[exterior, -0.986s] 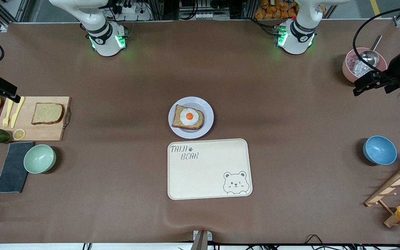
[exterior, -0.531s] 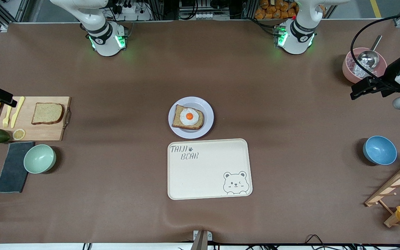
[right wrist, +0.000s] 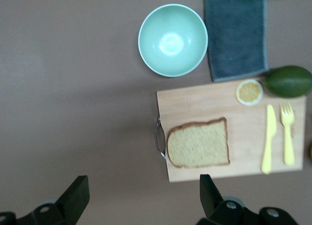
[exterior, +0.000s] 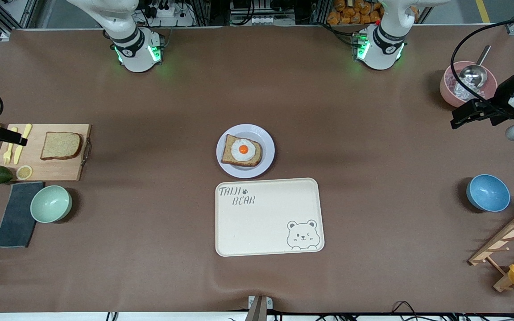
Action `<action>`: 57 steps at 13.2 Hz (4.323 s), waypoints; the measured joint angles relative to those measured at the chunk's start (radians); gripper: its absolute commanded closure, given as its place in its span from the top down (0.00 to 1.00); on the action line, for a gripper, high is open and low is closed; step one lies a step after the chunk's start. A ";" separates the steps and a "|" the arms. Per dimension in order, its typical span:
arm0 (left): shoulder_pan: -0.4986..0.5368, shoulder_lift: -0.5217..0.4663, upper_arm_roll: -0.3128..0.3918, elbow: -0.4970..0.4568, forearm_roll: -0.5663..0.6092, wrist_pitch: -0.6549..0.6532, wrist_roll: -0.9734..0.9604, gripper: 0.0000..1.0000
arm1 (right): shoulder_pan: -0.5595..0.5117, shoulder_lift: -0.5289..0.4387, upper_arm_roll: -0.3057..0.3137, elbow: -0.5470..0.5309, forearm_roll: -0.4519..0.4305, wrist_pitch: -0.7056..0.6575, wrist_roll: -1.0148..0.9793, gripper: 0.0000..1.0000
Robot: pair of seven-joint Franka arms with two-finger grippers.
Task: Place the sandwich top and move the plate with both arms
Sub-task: 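Move the right gripper over the bread slice on the cutting board, then lower the right gripper and grasp the bread slice by its edge, then lift the bread slice with the right gripper toward the white plate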
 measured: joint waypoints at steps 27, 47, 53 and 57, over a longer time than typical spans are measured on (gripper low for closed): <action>-0.008 0.028 -0.012 0.000 0.000 0.055 0.000 1.00 | -0.291 0.326 -0.003 -0.188 0.117 0.368 -0.545 0.71; -0.004 0.036 -0.012 0.002 0.000 0.058 0.000 1.00 | -0.340 0.371 -0.002 -0.174 0.235 0.347 -0.602 0.00; 0.002 0.034 -0.012 0.002 0.000 0.058 0.000 1.00 | -0.331 0.370 0.016 -0.115 0.245 0.208 -0.551 0.00; 0.001 0.040 -0.012 -0.003 0.000 0.058 0.000 1.00 | -0.307 0.360 0.023 -0.088 0.261 0.137 -0.523 0.00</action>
